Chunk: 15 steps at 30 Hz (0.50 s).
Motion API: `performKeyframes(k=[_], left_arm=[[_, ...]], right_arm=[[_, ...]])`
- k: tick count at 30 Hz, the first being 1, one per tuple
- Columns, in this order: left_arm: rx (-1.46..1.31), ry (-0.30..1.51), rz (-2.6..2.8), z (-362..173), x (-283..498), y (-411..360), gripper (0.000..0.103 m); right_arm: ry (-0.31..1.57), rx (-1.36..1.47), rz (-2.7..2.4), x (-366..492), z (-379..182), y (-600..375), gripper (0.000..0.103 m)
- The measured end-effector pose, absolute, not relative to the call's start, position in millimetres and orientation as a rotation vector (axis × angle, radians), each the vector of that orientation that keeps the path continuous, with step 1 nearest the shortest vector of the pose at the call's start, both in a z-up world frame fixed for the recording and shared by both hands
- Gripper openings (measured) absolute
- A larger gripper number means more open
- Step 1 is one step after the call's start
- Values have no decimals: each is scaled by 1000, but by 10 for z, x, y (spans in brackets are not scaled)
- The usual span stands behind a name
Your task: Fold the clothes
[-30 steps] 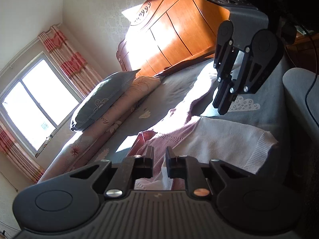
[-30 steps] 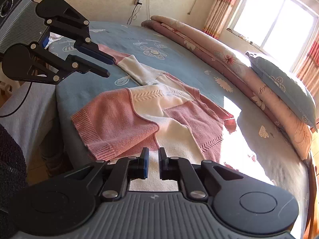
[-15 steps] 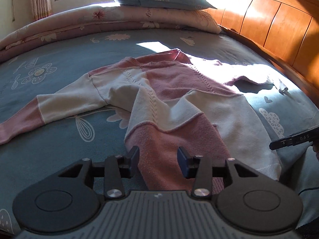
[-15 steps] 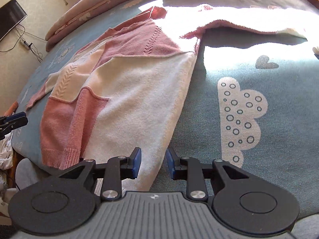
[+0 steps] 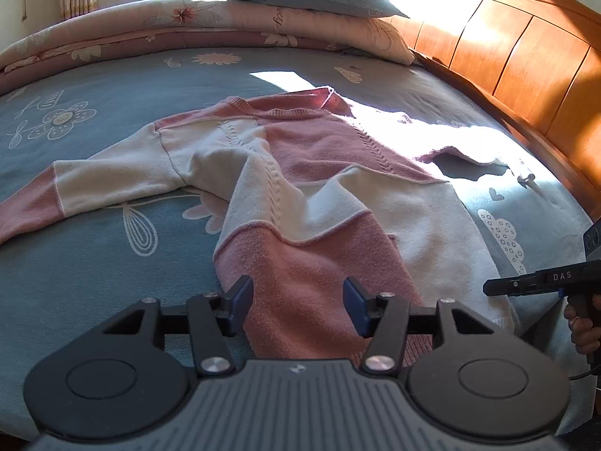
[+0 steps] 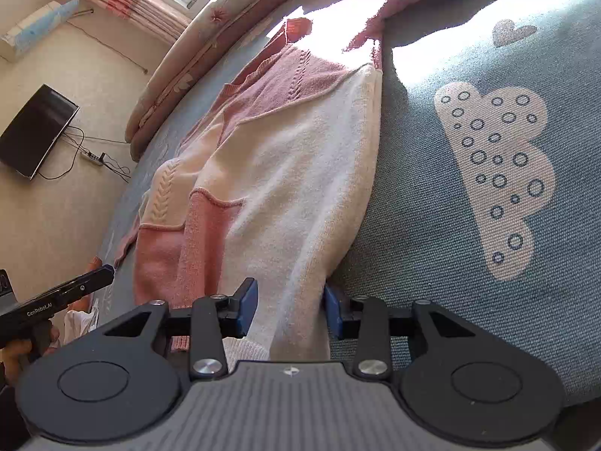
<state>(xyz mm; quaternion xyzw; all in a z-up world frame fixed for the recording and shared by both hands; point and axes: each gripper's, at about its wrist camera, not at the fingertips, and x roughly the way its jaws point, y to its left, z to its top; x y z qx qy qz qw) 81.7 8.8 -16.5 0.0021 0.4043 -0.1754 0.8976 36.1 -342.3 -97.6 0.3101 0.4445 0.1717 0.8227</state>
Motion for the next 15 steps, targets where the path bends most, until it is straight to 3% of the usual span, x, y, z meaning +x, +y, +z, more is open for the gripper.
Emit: performKeyframes(k=[9, 13, 15], left_arm=[[-192, 872, -365, -194, 959, 359, 59], [-283, 861, -356, -229, 1102, 467, 60], [-348, 857, -351, -260, 1206, 534, 60]], right_arm=[[778, 582, 361, 248, -426, -3650, 11], [862, 481, 311, 335, -417, -3728, 13], [942, 433, 275, 362, -555, -3684, 19]])
